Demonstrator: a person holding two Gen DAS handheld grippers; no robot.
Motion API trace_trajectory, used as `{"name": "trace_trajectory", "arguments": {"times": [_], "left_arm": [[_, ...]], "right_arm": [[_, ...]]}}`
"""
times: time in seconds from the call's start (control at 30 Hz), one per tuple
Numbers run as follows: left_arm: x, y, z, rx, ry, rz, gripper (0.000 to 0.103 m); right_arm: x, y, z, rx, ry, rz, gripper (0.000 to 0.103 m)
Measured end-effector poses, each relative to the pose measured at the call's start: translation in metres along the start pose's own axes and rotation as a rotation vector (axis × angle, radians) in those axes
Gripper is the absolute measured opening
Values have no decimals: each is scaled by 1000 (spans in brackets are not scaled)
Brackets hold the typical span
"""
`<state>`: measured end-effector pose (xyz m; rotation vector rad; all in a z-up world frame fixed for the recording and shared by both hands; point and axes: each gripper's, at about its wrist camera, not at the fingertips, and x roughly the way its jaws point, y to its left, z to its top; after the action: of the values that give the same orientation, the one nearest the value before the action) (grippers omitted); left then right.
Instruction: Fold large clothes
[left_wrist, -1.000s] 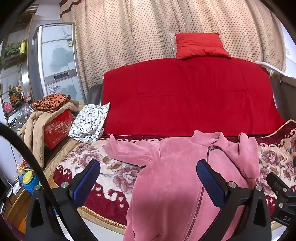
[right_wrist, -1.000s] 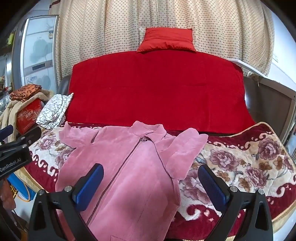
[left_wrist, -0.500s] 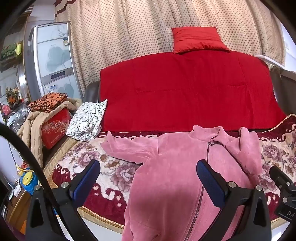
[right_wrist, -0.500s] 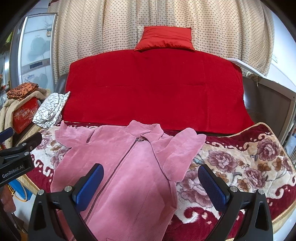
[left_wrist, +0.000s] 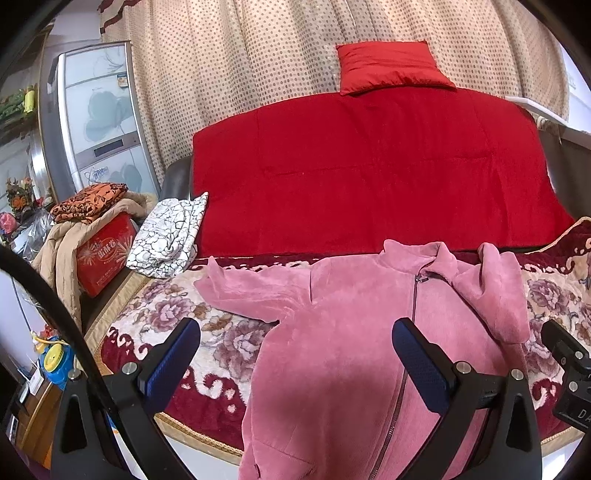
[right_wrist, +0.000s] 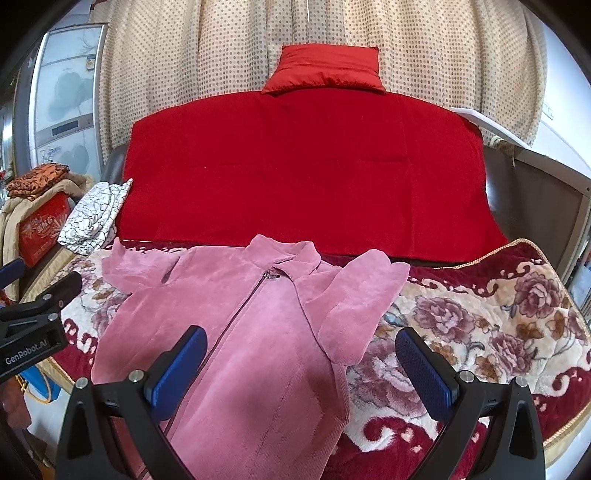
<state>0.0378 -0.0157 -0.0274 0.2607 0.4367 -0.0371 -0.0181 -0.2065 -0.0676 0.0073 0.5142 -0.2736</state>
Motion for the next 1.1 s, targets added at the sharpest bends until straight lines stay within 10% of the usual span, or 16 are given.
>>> {"name": "trace_trajectory", "arguments": {"times": [0.3, 0.73, 1.03, 1.1], "left_arm": [[28, -6, -6, -4, 41, -30, 103], [171, -35, -93, 74, 538, -125, 103], [188, -49, -109, 93, 549, -159, 103], [192, -43, -112, 50, 542, -175, 103]], "right_arm": [[24, -9, -2, 30, 39, 14, 103], [179, -194, -14, 583, 223, 186, 101], [296, -214, -9, 853, 329, 398, 75], [314, -213, -10, 903, 344, 396, 50]]}}
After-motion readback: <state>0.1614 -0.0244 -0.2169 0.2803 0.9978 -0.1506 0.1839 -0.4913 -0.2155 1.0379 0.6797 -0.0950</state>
